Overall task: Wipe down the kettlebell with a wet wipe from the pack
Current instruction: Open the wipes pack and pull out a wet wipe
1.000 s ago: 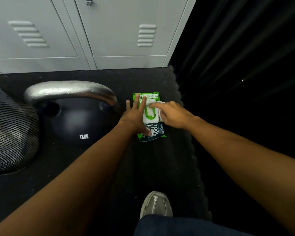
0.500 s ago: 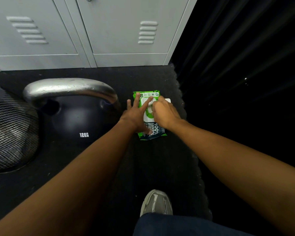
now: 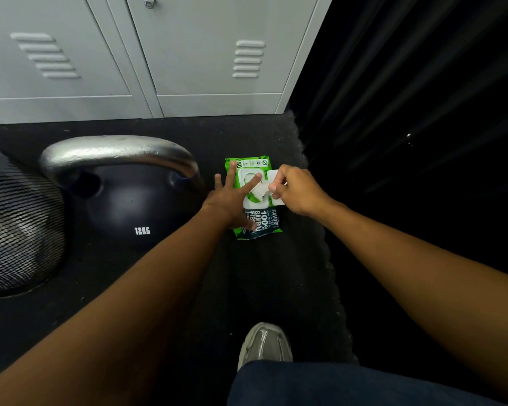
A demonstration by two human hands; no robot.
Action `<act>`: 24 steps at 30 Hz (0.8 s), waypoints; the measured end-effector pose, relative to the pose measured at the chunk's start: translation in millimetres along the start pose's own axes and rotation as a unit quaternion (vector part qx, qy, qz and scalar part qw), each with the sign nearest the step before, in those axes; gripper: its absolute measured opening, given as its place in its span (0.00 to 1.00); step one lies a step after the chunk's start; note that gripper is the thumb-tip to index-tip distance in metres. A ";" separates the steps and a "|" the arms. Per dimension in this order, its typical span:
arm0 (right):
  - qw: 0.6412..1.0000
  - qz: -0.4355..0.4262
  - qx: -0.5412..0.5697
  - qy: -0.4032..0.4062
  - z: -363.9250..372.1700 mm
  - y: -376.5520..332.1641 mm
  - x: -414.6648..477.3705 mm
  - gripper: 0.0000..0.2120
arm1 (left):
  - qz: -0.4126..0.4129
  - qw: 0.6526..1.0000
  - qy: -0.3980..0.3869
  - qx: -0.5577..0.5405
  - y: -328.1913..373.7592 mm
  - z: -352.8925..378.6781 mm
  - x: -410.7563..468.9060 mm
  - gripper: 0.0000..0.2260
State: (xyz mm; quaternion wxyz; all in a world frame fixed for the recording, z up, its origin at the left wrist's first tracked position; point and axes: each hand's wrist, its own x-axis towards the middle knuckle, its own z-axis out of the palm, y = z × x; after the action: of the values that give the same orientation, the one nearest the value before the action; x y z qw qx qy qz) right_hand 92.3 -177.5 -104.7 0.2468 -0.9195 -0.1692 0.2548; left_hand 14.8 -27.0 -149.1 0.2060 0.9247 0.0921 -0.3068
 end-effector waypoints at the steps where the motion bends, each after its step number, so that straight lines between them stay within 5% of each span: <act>1: 1.000 0.001 0.001 0.002 -2.7 -0.4 -3.4 0.08 | 0.001 1.000 -0.001 0.002 0.1 -0.2 -0.6 0.55; 9: 0.998 0.004 0.042 0.045 -25.9 1.4 -30.2 0.06 | -0.007 1.000 -0.007 0.015 -0.2 0.3 0.9 0.55; 13: 0.985 -0.004 0.149 0.090 -36.8 -1.4 -40.9 0.06 | -0.003 1.000 -0.003 0.027 -0.8 1.8 0.0 0.53; 21: 0.858 0.018 0.501 0.107 -75.9 -33.8 -40.5 0.10 | -0.002 0.999 -0.004 0.041 -0.9 1.7 -0.7 0.52; 24: 0.891 0.101 0.433 0.091 -65.0 -24.4 -21.3 0.09 | -0.001 0.999 -0.005 0.042 -1.0 1.8 -1.4 0.52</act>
State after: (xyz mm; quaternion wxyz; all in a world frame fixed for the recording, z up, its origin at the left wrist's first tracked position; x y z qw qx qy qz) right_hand 106.3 -190.7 -34.7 0.6077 -0.7528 0.0748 0.2416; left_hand 12.5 -26.9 -149.9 0.1674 0.9308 0.0793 -0.3150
